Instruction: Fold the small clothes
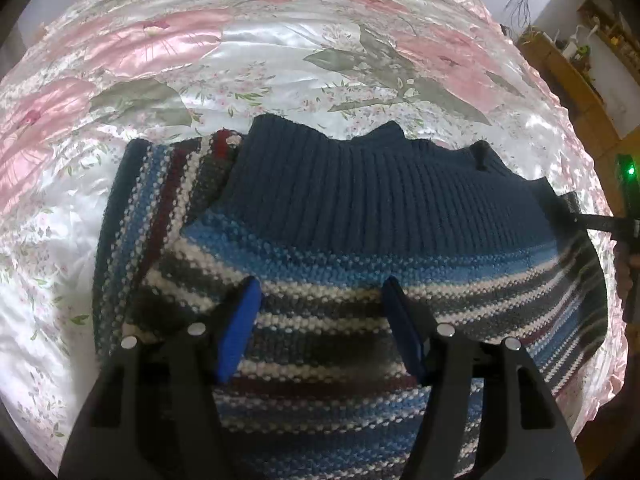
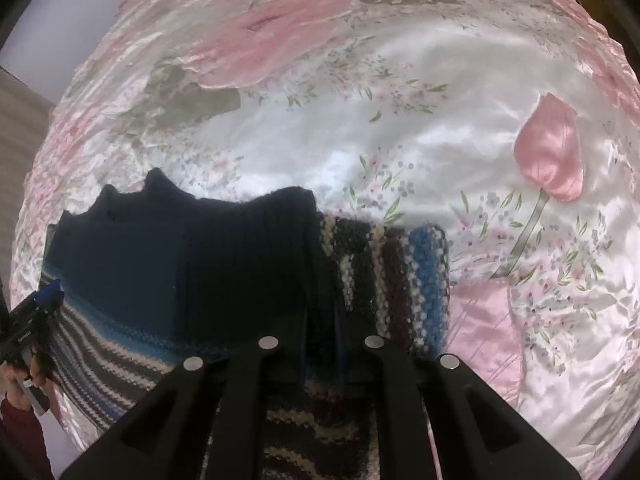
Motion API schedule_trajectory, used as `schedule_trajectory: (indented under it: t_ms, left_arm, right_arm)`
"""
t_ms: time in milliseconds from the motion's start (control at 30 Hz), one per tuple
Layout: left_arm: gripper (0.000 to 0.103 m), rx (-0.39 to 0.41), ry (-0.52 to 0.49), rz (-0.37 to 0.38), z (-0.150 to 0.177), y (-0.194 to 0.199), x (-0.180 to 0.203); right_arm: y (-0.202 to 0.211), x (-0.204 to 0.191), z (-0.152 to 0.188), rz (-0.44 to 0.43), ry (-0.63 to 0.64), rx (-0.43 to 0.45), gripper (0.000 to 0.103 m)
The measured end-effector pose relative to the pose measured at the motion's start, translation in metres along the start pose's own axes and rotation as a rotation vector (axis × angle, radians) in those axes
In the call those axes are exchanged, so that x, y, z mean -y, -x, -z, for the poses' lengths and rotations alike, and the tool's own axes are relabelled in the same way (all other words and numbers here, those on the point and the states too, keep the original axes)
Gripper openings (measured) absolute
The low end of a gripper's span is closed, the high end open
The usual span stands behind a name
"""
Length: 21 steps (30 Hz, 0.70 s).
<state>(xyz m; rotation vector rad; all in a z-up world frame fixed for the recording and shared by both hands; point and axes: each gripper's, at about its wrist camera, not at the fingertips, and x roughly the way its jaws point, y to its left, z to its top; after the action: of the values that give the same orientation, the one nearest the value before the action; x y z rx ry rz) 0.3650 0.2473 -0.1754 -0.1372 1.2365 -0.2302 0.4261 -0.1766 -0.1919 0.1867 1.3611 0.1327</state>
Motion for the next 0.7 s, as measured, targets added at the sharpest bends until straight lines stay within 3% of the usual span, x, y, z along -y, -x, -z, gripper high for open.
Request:
schedule_trajectory:
  t_ms: [67,133,333,500,700]
  left_arm:
    - [0.063,0.003,0.010,0.004,0.000,0.002,0.000]
    - [0.064,0.002,0.028,0.001,0.001,0.006,0.000]
    - [0.070,0.038,0.051,-0.009,0.012,0.030,0.018]
    - [0.074,0.076,0.000,-0.025,0.023,0.046,0.043]
    - [0.075,0.104,-0.040,-0.050,0.034,0.059,0.060]
  right_arm:
    - [0.004,0.000,0.001,-0.006,-0.002,0.010,0.014]
    - [0.015,-0.001,0.004,-0.010,0.001,0.029,0.033]
    - [0.061,-0.006,0.035,0.058,0.037,0.094,0.059]
    - [0.075,0.002,0.073,0.078,0.031,0.049,0.072]
    - [0.075,0.013,0.101,0.037,0.007,0.024,0.076]
